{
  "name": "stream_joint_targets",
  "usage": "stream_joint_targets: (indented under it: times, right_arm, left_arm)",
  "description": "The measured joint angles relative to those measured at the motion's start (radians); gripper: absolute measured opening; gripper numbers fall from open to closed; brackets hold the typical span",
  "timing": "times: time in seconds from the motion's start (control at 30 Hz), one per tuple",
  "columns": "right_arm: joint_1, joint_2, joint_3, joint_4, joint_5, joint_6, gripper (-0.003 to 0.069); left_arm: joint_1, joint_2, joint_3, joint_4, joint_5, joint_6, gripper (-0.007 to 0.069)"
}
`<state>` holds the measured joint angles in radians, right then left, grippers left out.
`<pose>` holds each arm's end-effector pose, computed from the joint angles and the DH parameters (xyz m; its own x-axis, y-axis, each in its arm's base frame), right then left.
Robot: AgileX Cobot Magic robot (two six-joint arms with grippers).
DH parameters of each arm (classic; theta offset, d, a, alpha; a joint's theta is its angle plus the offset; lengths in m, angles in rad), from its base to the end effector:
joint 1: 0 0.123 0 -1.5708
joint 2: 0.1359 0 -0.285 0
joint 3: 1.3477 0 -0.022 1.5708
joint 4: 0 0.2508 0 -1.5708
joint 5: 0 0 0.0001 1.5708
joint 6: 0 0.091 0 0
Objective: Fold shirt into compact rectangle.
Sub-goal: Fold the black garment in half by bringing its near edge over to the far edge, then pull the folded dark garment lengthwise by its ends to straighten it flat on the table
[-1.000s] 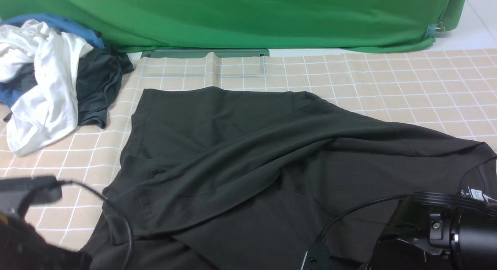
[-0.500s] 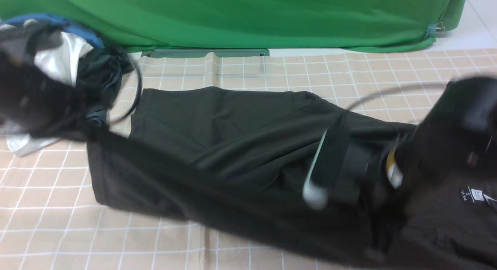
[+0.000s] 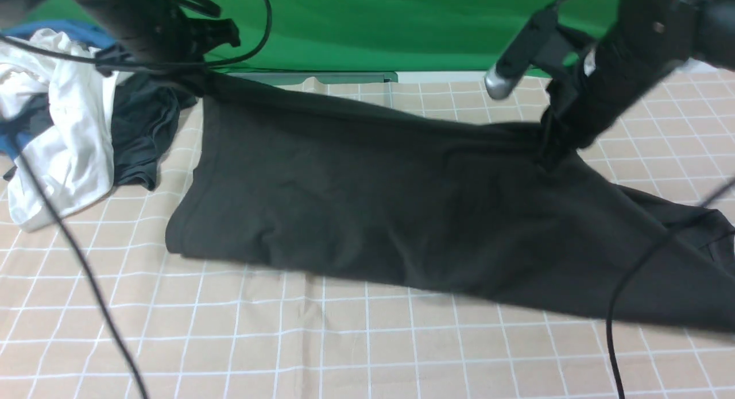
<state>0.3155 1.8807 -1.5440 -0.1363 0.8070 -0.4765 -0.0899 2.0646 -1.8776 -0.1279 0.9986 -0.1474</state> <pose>0.3984 0.1206 0.2608 -0.5526 -0.7462 -0.3712 -0.6671 0.6630 -0.3398 0.4582 -0.0511 0.2698 -0.8942 -0.1342 -0.4271 -0.0555 0.9799 -0.1917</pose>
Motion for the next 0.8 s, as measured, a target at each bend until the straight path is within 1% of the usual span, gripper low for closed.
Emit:
stream_joint_targets:
  times: [0.07,0.3,0.37,0.43,0.47,0.5,0.53,0.57,0.6,0.67,0.7,0.73,0.77,0.8]
  right_arm:
    - [-0.015,0.084,-0.084,-0.001,-0.006,-0.001,0.0084]
    - [-0.025,0.260,-0.225,-0.001,-0.018,0.010,0.0087]
    - [-0.026,0.298,-0.242,-0.001,-0.032,0.058,0.0132]
    - [-0.028,0.307,-0.245,-0.005,-0.055,0.109,0.0230]
    - [-0.028,0.307,-0.248,-0.010,-0.066,0.127,0.0293]
    - [-0.028,0.307,-0.254,-0.013,-0.070,0.137,0.0355]
    - [-0.029,0.306,-0.261,-0.016,-0.072,0.143,0.0389]
    - [-0.029,0.301,-0.272,-0.017,-0.063,0.150,0.0437]
    - [-0.030,0.292,-0.287,-0.020,-0.036,0.165,0.0477]
    - [-0.030,0.268,-0.314,-0.035,0.029,0.203,0.0486]
    - [-0.031,0.251,-0.328,-0.047,0.074,0.224,0.0473]
    - [-0.031,0.239,-0.335,-0.056,0.114,0.235,0.0449]
    - [-0.034,0.216,-0.344,-0.063,0.167,0.246,0.0398]
    - [-0.040,0.196,-0.346,-0.067,0.206,0.253,0.0340]
  left_arm:
    - [0.000,0.080,-0.070,0.019,-0.001,-0.001,0.0020]
    - [-0.001,0.195,-0.141,0.060,-0.023,0.000,0.0021]
    - [-0.001,0.220,-0.143,0.065,-0.050,0.012,0.0032]
    - [-0.001,0.231,-0.144,0.068,-0.084,0.023,0.0074]
    - [-0.001,0.233,-0.144,0.072,-0.109,0.024,0.0096]
    - [-0.001,0.233,-0.144,0.078,-0.133,0.027,0.0129]
    - [-0.001,0.233,-0.144,0.084,-0.143,0.028,0.0151]
    - [-0.001,0.233,-0.149,0.096,-0.164,0.027,0.0190]
    - [-0.001,0.233,-0.158,0.113,-0.171,0.027,0.0246]
    - [-0.001,0.231,-0.183,0.140,-0.151,0.027,0.0319]
    - [-0.001,0.227,-0.200,0.145,-0.127,0.030,0.0340]
    - [-0.001,0.222,-0.210,0.147,-0.097,0.035,0.0351]
    - [0.000,0.214,-0.226,0.145,-0.053,0.052,0.0352]
    - [0.000,0.202,-0.239,0.139,-0.010,0.075,0.0337]
